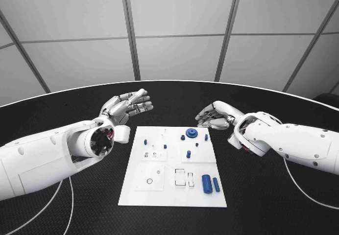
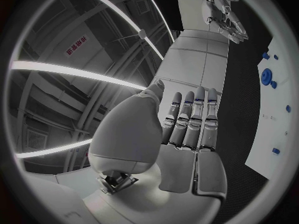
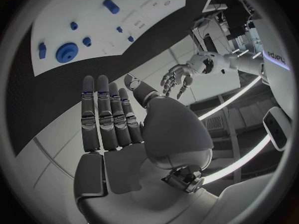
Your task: Assemble the parts on the task board
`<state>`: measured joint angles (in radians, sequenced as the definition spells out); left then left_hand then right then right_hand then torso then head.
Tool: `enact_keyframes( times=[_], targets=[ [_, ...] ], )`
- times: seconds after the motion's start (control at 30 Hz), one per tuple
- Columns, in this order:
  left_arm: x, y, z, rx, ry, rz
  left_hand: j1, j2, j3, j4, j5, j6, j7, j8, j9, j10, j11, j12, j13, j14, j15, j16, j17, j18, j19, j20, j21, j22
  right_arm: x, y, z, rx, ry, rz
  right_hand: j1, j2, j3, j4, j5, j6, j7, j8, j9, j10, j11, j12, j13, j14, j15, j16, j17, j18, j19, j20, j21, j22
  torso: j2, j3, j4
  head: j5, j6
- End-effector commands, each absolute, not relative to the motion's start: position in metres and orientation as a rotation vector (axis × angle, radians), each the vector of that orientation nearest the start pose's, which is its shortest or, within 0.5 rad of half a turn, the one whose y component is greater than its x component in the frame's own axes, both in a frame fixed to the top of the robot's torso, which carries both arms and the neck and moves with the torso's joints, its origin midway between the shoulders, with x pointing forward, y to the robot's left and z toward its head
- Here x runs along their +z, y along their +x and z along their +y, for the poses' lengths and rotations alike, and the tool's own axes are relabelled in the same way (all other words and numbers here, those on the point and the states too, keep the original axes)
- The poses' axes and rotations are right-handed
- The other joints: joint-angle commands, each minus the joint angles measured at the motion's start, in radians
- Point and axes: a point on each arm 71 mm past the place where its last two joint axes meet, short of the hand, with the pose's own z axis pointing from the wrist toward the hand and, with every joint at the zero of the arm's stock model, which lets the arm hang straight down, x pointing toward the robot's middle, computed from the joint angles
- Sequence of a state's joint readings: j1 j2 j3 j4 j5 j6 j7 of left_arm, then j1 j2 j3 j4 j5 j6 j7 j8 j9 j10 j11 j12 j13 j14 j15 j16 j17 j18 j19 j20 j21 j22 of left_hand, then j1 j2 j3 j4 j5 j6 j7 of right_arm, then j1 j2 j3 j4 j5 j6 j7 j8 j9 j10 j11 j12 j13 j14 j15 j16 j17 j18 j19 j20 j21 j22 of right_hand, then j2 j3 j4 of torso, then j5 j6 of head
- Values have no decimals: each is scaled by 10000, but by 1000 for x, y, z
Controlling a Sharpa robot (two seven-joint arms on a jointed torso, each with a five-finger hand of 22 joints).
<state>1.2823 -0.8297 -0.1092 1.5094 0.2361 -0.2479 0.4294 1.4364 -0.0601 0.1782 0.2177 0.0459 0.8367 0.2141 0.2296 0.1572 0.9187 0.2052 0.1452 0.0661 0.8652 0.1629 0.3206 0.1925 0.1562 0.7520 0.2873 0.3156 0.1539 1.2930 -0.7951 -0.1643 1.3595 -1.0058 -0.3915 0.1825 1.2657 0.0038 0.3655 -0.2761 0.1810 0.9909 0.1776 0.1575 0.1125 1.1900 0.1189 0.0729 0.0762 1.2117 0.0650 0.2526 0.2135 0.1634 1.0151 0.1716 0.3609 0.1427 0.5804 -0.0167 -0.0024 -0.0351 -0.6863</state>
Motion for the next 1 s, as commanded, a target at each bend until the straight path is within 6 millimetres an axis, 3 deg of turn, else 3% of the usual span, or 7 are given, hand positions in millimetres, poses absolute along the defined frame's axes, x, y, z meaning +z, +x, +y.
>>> enact_keyframes(
  times=[0.03,0.13,0.3,0.37,0.57,0.8,1.0],
  targets=[
    [-163,493,208,-16689,-12949,13612,86,-5,-5,-52,45,78,393,34,9,70,-18,-52,-17,83,8,17,5,125,-66,-3,-38,-17,-180,517,-217,7796,-572,16298,-135,-465,304,116,273,674,-323,216,203,1056,-482,152,250,2283,-728,1389,1399,198,1744,-767,1830,997,193,-34,50,-22,63],
    [-159,487,204,-16887,-12889,13726,78,-26,-10,-57,46,73,396,22,4,67,-12,-83,-20,48,18,-16,-1,132,-82,0,-54,-32,-176,519,-210,7022,-1508,16356,-354,-626,645,266,248,617,-399,182,300,1105,-577,76,439,2910,-896,2874,2709,169,2270,-969,2753,1591,388,-63,97,-71,159],
    [-154,481,200,-17113,-12804,13844,68,-36,-13,-59,45,66,400,8,-1,60,-4,-118,-22,5,30,-56,-10,137,-95,4,-69,-46,-171,522,-198,6135,-2553,16350,-561,-907,1143,442,257,463,-382,140,433,739,-525,-83,559,2801,-832,5052,4672,173,2381,-995,3463,2138,574,-94,125,-80,210],
    [-151,480,199,-17179,-12766,13867,63,-39,-14,-59,45,63,402,4,-3,57,-2,-127,-23,-5,34,-66,-12,138,-98,5,-73,-50,-169,524,-193,5852,-2837,16342,-711,-1035,1432,626,276,277,-338,85,503,315,-465,-64,546,3094,-809,7568,7097,-47,2980,-946,4944,3898,639,-113,142,-97,209],
    [-144,478,197,-17312,-12629,13865,47,-46,-19,-55,45,54,410,-9,-8,46,7,-160,-25,-42,46,-101,-19,142,-106,7,-84,-62,-165,528,-182,5253,-3385,16368,-756,-1384,1949,953,280,68,-324,143,769,-15,-406,-50,638,3024,-738,9715,9100,-337,3364,-859,6892,6383,890,-154,196,-158,321],
    [-137,478,196,-17435,-12477,13849,21,-55,-29,-46,45,41,419,-25,-14,34,18,-195,-26,-80,59,-137,-27,145,-113,10,-95,-74,-162,534,-175,4879,-3660,16383,-719,-1567,2177,1157,292,-208,-348,138,929,-445,-337,-70,631,3057,-663,10536,9840,-611,3889,-763,8290,8289,1139,-208,244,-189,421],
    [-132,477,194,-17533,-12389,13879,6,-61,-35,-42,45,34,424,-34,-17,28,23,-217,-27,-106,68,-162,-33,144,-122,12,-105,-83,-162,538,-167,4749,-3863,16396,-711,-1627,2212,1203,281,-274,-398,143,974,-570,-305,-85,625,3046,-631,10625,9891,-617,3913,-743,8385,8396,1318,-246,274,-201,526]
  ],
)
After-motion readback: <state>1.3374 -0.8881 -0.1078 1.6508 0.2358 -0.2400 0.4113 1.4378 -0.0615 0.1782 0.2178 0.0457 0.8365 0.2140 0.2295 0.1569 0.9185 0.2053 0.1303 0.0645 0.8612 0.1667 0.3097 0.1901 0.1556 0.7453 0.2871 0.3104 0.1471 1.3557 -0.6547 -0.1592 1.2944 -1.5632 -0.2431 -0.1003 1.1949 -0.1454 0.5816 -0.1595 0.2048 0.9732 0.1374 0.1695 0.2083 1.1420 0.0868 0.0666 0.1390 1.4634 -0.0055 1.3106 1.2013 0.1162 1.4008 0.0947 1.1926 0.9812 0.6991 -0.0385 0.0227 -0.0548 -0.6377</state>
